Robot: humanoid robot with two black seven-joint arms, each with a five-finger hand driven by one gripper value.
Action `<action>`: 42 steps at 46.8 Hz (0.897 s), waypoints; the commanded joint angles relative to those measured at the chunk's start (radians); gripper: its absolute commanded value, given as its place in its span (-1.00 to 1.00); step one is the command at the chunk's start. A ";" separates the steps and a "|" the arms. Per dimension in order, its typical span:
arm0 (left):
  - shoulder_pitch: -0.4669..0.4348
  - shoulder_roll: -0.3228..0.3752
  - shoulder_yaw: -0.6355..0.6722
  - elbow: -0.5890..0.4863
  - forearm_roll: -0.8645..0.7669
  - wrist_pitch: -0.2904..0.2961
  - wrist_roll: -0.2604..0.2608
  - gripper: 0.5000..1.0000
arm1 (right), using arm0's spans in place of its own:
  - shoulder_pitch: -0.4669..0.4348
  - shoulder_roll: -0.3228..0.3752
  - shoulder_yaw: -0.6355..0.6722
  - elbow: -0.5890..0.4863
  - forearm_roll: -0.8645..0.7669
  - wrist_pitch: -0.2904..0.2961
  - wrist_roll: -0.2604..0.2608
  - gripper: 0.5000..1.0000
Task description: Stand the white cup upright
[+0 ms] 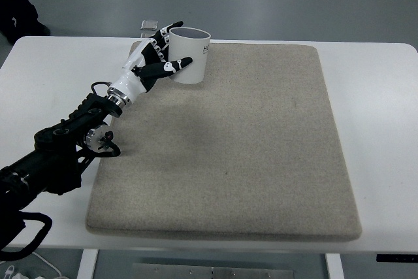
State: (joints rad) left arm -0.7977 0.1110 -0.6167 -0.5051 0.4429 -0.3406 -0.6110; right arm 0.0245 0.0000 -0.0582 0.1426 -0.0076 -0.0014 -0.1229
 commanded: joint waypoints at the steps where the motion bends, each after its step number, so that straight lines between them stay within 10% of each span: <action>1: -0.001 0.001 0.015 0.025 0.022 0.002 0.000 -0.33 | -0.001 0.000 0.000 0.000 0.000 0.000 0.000 0.72; 42: 0.040 0.021 0.020 0.031 0.059 -0.035 0.000 -0.21 | -0.008 0.000 -0.002 0.000 0.000 -0.002 0.000 0.72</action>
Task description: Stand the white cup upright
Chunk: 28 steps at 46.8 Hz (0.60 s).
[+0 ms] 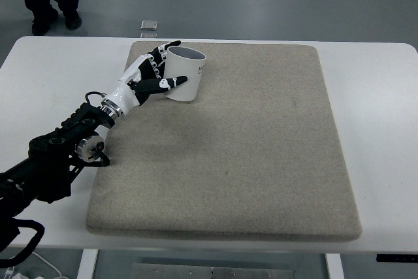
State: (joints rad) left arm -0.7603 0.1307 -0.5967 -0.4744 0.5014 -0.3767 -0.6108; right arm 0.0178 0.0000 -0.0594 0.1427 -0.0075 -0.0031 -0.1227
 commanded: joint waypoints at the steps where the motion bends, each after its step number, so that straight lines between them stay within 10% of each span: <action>1: 0.004 0.001 0.000 0.000 0.000 0.001 0.000 -0.21 | -0.001 0.000 0.000 0.000 0.000 0.000 0.000 0.72; 28: -0.007 0.023 -0.005 0.000 0.000 0.001 0.000 0.83 | -0.002 0.000 0.000 0.002 -0.002 0.000 0.000 0.72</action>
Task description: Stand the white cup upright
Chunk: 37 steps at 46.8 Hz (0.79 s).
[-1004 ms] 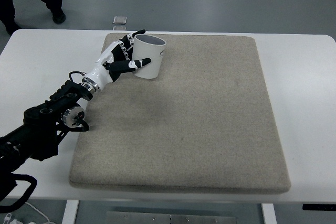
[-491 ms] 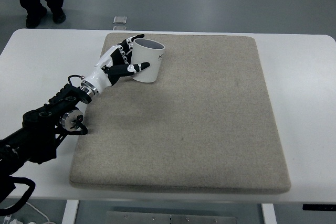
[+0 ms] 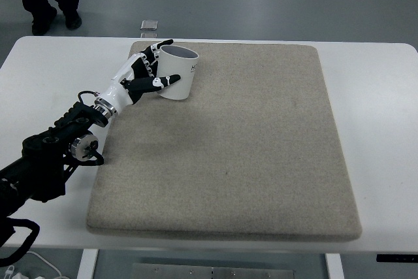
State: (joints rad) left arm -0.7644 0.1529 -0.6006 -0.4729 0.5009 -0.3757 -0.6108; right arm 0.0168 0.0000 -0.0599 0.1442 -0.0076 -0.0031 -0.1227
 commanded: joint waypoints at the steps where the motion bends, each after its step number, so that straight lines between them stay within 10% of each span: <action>1: -0.003 0.000 -0.001 -0.003 -0.001 0.000 0.000 0.83 | -0.001 0.000 0.000 0.000 -0.002 0.000 0.000 0.72; 37: -0.006 0.019 -0.015 -0.010 -0.001 0.000 0.000 0.97 | -0.005 0.000 0.000 0.002 -0.002 0.002 0.000 0.72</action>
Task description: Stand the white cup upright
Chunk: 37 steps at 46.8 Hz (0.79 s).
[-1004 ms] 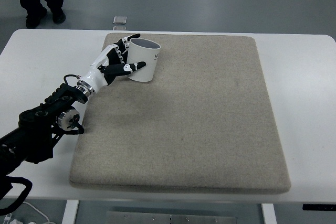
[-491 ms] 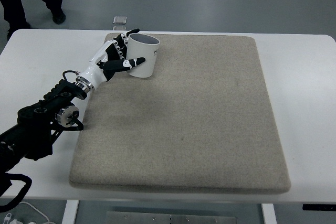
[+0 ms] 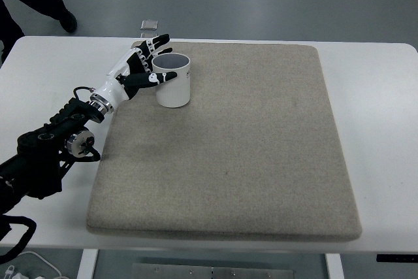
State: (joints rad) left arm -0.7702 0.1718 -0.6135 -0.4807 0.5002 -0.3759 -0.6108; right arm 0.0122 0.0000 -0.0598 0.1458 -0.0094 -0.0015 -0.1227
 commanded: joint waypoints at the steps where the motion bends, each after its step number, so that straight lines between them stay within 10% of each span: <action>1: 0.000 0.002 -0.002 -0.002 -0.002 0.000 0.000 0.97 | 0.000 0.000 0.000 0.000 0.000 0.000 0.000 0.72; 37: -0.018 0.080 -0.032 -0.127 -0.012 -0.008 0.000 0.98 | -0.002 0.000 0.000 0.000 0.000 0.000 0.000 0.72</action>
State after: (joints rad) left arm -0.7798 0.2494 -0.6315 -0.5969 0.4878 -0.3851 -0.6108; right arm 0.0110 0.0000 -0.0605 0.1465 -0.0093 -0.0014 -0.1227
